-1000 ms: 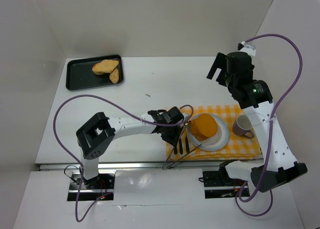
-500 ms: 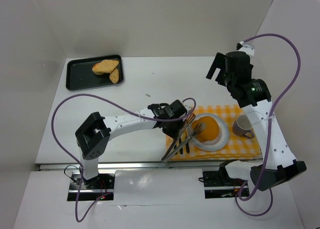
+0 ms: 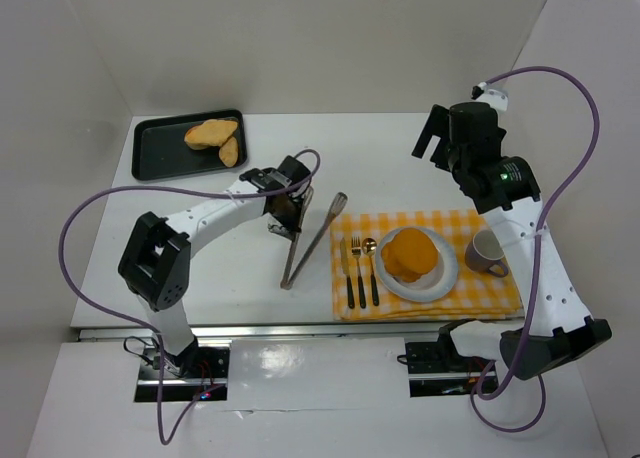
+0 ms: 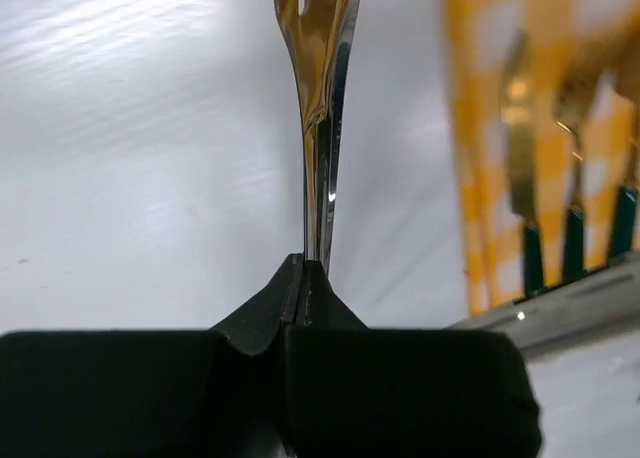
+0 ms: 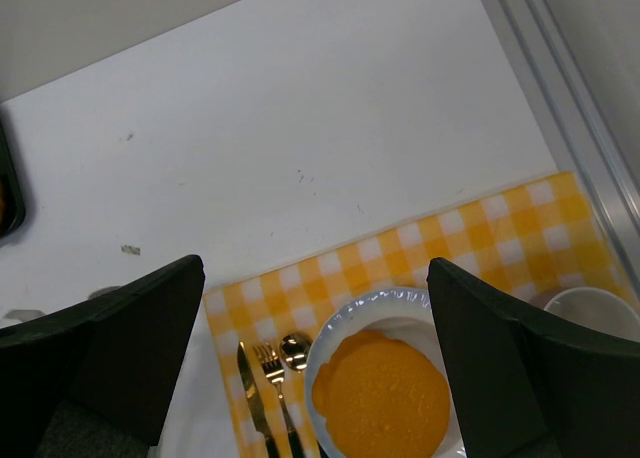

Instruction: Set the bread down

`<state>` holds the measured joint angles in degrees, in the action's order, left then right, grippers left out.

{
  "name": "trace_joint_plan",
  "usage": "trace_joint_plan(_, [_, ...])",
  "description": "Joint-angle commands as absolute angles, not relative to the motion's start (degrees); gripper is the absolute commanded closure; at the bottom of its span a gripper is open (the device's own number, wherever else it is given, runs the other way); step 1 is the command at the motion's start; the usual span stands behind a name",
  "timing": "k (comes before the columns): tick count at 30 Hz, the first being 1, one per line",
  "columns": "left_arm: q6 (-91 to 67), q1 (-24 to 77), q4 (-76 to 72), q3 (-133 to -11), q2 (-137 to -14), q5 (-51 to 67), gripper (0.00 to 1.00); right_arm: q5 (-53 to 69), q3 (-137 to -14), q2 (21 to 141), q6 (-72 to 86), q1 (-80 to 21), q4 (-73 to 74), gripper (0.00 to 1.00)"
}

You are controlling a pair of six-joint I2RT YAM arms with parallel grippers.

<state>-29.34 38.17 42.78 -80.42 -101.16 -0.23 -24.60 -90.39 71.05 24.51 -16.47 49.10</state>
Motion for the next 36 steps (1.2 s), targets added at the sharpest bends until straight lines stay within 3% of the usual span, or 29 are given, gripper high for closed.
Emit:
trace_joint_plan(1, [-30.32,35.43,43.68,-79.72,-101.94,-3.67,1.00,-24.88,-90.88,71.19,24.08,-16.61,46.23,0.00])
trace_joint_plan(6, [-30.84,34.72,45.35,-83.05,-109.50,-12.12,1.00,-24.87,-90.36,71.19,24.08,-16.61,45.70,0.00])
trace_joint_plan(7, [-30.85,34.72,45.35,-83.58,-110.03,-12.65,0.95,-24.87,-90.35,71.19,24.08,-16.61,45.70,0.00])
trace_joint_plan(9, [-31.46,34.72,47.01,-85.86,-110.04,-12.66,0.82,-24.87,-90.35,70.67,24.08,-16.61,46.23,0.00])
trace_joint_plan(10, [-31.46,34.72,47.63,-86.48,-110.04,-12.66,0.69,-24.87,-90.35,70.66,24.08,-16.09,46.23,0.00])
trace_joint_plan(11, [-32.07,35.33,48.94,-87.88,-109.26,-14.31,0.45,-25.40,-90.35,70.66,24.08,-16.08,46.75,0.00])
trace_joint_plan(12, [-32.08,35.33,49.91,-88.76,-108.47,-15.02,0.33,-25.40,-90.35,70.66,24.08,-16.08,46.76,0.00])
trace_joint_plan(14, [-33.39,36.64,51.67,-90.52,-105.32,-16.43,0.24,-25.40,-90.35,70.14,24.08,-16.08,46.76,0.00])
trace_joint_plan(17, [-34.10,38.14,53.26,-92.64,-101.00,-15.74,0.27,-25.93,-90.35,70.14,24.08,-16.08,46.76,0.00])
trace_joint_plan(22, [-33.57,42.80,42.65,-89.40,-94.58,5.76,0.40,-25.41,-90.35,70.14,24.08,-16.08,46.76,0.00])
trace_joint_plan(26, [-38.66,43.94,30.87,-85.88,-97.73,21.95,0.46,-24.87,-90.35,70.14,24.08,-16.08,46.76,0.00])
trace_joint_plan(36, [-47.99,45.09,16.96,-84.90,-105.47,29.97,0.52,-25.40,-91.49,70.14,24.08,-16.08,47.90,0.00])
